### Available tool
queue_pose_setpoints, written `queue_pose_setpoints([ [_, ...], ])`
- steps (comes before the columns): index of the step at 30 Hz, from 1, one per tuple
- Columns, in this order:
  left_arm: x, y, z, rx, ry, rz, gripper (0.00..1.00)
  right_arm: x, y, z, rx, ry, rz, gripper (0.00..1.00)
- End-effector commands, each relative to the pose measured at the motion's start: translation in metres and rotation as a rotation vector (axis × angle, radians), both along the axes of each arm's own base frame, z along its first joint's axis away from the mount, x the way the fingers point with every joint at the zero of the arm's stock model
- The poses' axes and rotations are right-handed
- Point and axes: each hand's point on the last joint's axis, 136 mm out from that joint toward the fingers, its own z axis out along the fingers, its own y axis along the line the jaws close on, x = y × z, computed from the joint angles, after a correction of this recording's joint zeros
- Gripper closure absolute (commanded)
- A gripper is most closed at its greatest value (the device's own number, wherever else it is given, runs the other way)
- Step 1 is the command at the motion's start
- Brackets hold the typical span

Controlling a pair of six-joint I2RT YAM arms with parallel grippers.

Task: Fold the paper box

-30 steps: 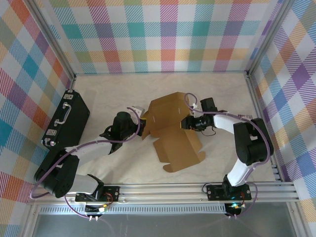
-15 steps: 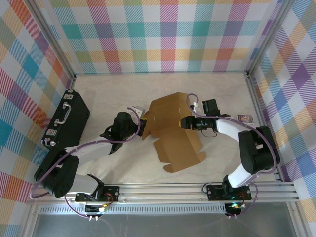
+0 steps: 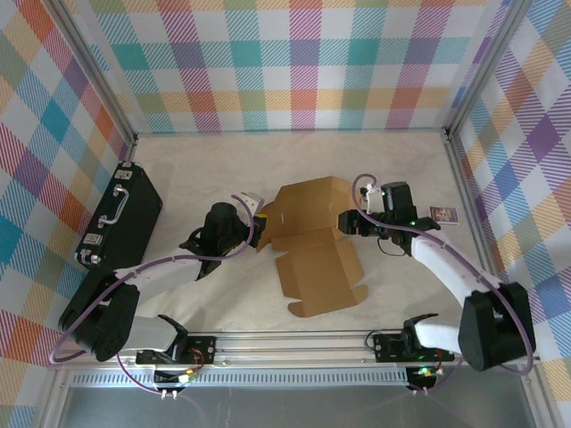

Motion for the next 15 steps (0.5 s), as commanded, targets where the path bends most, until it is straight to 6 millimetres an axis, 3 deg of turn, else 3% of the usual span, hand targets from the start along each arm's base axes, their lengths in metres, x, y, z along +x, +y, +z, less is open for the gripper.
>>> queue_pose_setpoints([
  [1,-0.008,-0.005,-0.003,0.019,-0.001,-0.042,1.00,0.002,-0.002,0.061,0.061,-0.118,-0.055,0.38],
  [4,-0.007,-0.006,-0.003,0.021,-0.004,-0.042,1.00,0.003,0.009,0.116,0.178,-0.270,-0.014,0.33],
  [7,-0.008,-0.006,-0.003,0.021,-0.008,-0.043,1.00,0.012,0.023,0.142,0.169,-0.274,0.065,0.32],
  [10,-0.009,-0.007,-0.001,0.022,-0.023,-0.052,1.00,0.020,0.046,0.147,0.086,-0.339,0.257,0.36],
  [15,-0.008,-0.008,0.000,0.050,-0.033,-0.070,1.00,0.022,0.077,0.133,-0.136,-0.661,0.642,0.36],
])
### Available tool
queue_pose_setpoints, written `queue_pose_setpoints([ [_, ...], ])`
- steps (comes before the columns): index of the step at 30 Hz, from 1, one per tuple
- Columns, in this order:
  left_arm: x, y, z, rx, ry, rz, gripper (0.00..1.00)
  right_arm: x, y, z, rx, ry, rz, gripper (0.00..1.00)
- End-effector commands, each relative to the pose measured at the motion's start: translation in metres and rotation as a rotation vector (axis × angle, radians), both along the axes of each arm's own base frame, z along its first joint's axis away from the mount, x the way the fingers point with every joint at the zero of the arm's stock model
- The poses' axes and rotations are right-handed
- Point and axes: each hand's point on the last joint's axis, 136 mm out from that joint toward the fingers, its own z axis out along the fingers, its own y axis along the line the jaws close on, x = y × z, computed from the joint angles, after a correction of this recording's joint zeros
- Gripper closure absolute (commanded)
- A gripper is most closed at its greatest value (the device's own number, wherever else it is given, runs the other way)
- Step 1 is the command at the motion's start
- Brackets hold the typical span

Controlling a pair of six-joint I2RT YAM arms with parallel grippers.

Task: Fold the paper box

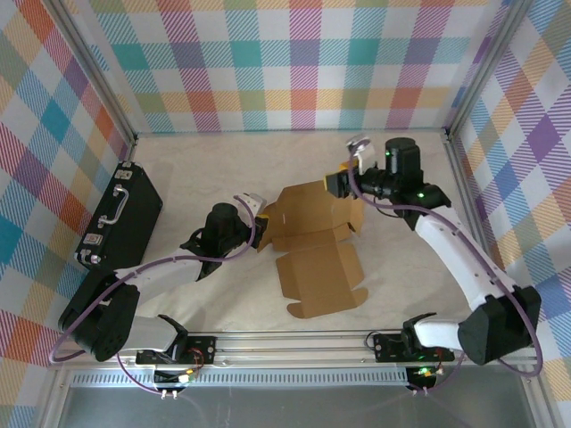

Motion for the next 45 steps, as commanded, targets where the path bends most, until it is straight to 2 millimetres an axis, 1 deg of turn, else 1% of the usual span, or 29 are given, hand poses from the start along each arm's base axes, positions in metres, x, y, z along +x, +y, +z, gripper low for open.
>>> queue_pose_setpoints([
  [1,-0.007,-0.005,-0.002,0.034,-0.011,-0.052,1.00,-0.021,0.027,-0.019,-0.181,-0.230,0.340,0.34],
  [2,-0.007,-0.006,-0.002,0.035,-0.013,-0.056,1.00,-0.026,0.035,-0.025,-0.240,-0.275,0.426,0.32],
  [4,-0.009,-0.007,-0.001,0.033,-0.015,-0.067,1.00,-0.026,0.041,-0.037,-0.343,-0.285,0.504,0.30],
  [8,-0.009,-0.009,-0.002,0.031,-0.019,-0.079,1.00,0.002,0.042,-0.047,-0.502,-0.332,0.518,0.29],
  [10,-0.010,-0.009,-0.003,0.037,-0.016,-0.079,1.00,0.012,0.042,-0.056,-0.560,-0.355,0.545,0.30],
  [11,-0.010,-0.008,-0.003,0.039,-0.019,-0.078,1.00,0.020,0.042,-0.062,-0.595,-0.369,0.549,0.31],
  [13,-0.010,-0.008,-0.003,0.037,-0.018,-0.077,1.00,0.028,0.041,-0.072,-0.645,-0.358,0.572,0.36],
  [16,-0.011,-0.008,-0.003,0.041,-0.018,-0.077,1.00,0.026,0.043,-0.082,-0.666,-0.343,0.623,0.43],
  [20,-0.010,-0.008,-0.001,0.042,-0.021,-0.077,1.00,0.024,0.047,-0.092,-0.694,-0.357,0.638,0.51],
  [23,-0.011,-0.008,-0.001,0.041,-0.021,-0.077,1.00,0.027,0.048,-0.096,-0.725,-0.356,0.624,0.66],
  [27,-0.010,-0.007,-0.002,0.041,-0.017,-0.067,1.00,0.025,0.052,-0.098,-0.762,-0.414,0.612,0.83],
  [30,-0.010,-0.006,-0.001,0.038,-0.016,-0.058,1.00,0.022,0.051,-0.102,-0.786,-0.429,0.606,0.86],
  [32,-0.010,-0.005,0.000,0.032,-0.014,-0.052,1.00,0.019,0.048,-0.105,-0.795,-0.433,0.599,0.94],
  [36,-0.011,-0.003,0.001,0.023,0.001,-0.036,0.94,0.016,0.048,-0.112,-0.799,-0.492,0.564,1.00],
  [40,-0.013,0.001,0.002,0.017,0.025,-0.013,0.85,0.013,0.048,-0.125,-0.828,-0.504,0.552,1.00],
  [45,-0.023,0.011,0.010,-0.015,0.057,0.024,0.75,0.013,0.051,-0.135,-0.830,-0.551,0.503,1.00],
])
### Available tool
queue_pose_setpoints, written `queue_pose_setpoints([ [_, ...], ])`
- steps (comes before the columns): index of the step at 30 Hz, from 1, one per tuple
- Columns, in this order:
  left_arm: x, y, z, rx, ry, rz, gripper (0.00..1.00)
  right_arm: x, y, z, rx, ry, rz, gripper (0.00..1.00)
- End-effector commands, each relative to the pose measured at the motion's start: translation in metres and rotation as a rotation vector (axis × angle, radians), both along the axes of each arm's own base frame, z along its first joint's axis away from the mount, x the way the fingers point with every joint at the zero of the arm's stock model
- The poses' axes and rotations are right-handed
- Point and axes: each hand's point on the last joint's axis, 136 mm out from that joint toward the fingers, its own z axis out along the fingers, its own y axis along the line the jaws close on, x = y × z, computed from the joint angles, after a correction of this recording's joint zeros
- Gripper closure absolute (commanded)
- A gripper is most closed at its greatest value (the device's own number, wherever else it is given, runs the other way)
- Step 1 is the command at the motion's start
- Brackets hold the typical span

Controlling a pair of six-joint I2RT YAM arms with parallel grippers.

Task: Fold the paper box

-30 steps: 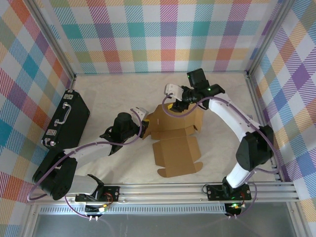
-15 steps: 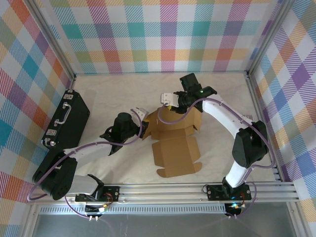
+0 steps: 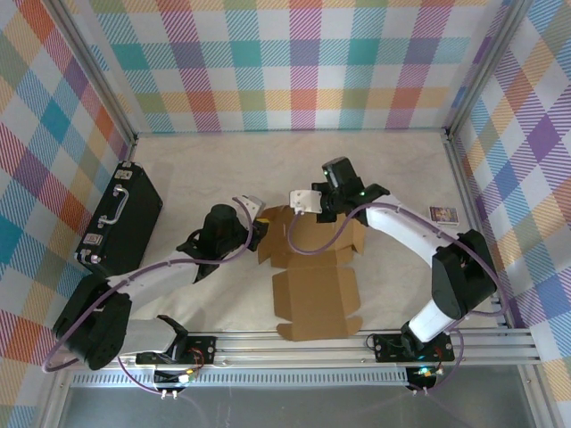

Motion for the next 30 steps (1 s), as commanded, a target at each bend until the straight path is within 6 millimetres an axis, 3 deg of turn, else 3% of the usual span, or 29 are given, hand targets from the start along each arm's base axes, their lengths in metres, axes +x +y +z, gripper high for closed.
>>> queue_pose_setpoints([
  [1,-0.012,0.007,0.007,-0.033,0.030,0.029,0.74,0.004,0.004,0.004,0.037,-0.072,-0.030,1.00],
  [9,-0.034,0.031,0.019,-0.091,0.070,0.115,0.64,0.003,0.007,0.023,0.103,-0.255,-0.054,1.00],
  [16,-0.036,0.057,0.035,-0.135,0.018,0.245,0.49,0.007,0.010,0.049,0.131,-0.464,-0.053,1.00],
  [26,-0.034,0.068,0.034,-0.194,0.048,0.331,0.45,-0.020,0.018,0.032,0.097,-0.620,0.012,1.00],
  [30,-0.041,0.084,0.042,-0.258,0.022,0.402,0.32,-0.029,0.021,0.033,0.106,-0.706,0.002,1.00],
])
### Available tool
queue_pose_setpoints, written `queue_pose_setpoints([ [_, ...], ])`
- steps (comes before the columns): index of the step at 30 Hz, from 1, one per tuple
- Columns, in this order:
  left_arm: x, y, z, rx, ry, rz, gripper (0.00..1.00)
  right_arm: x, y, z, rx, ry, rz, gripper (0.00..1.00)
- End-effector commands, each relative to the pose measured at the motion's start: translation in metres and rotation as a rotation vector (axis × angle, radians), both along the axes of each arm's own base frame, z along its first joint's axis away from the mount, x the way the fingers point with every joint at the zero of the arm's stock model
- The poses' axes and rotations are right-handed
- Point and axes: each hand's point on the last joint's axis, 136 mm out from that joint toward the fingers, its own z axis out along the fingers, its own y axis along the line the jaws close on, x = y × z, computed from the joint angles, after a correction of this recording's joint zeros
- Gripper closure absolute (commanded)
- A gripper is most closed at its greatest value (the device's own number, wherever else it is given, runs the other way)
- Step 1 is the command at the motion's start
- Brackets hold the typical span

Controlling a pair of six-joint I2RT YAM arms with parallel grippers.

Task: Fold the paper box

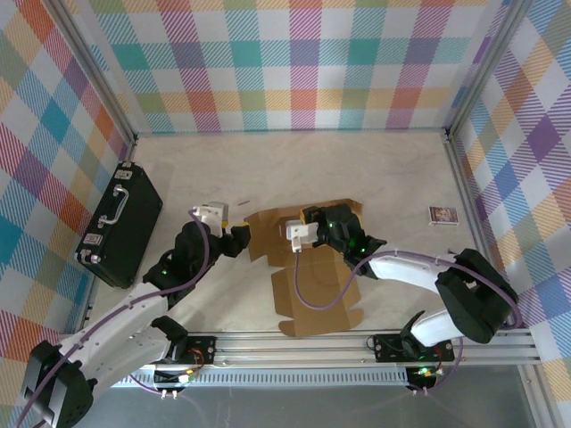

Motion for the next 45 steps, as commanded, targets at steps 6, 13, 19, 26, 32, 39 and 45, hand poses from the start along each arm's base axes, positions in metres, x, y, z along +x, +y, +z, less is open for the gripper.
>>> queue_pose_setpoints([
  [6,-0.016,0.016,0.000,-0.108,-0.004,0.059,0.30,-0.006,0.001,0.028,0.098,-0.260,-0.049,1.00],
  [13,-0.011,0.024,0.007,-0.131,0.034,0.132,0.18,0.003,0.006,0.049,0.146,-0.417,-0.070,1.00],
  [19,0.001,0.023,0.009,-0.163,0.165,0.176,0.07,-0.004,0.003,0.031,0.144,-0.394,-0.059,1.00],
  [26,0.016,-0.006,0.033,-0.173,0.164,0.033,0.07,-0.004,0.007,0.018,0.118,-0.387,-0.044,1.00],
  [32,0.045,-0.023,0.015,-0.140,0.256,-0.038,0.02,-0.005,0.008,0.018,0.116,-0.382,-0.039,1.00],
  [39,0.068,-0.024,-0.026,-0.185,0.363,-0.043,0.11,-0.004,0.008,0.014,0.112,-0.358,-0.046,1.00],
  [45,0.048,-0.042,-0.036,-0.298,0.379,-0.159,0.32,-0.002,0.008,0.009,0.106,-0.338,-0.050,1.00],
])
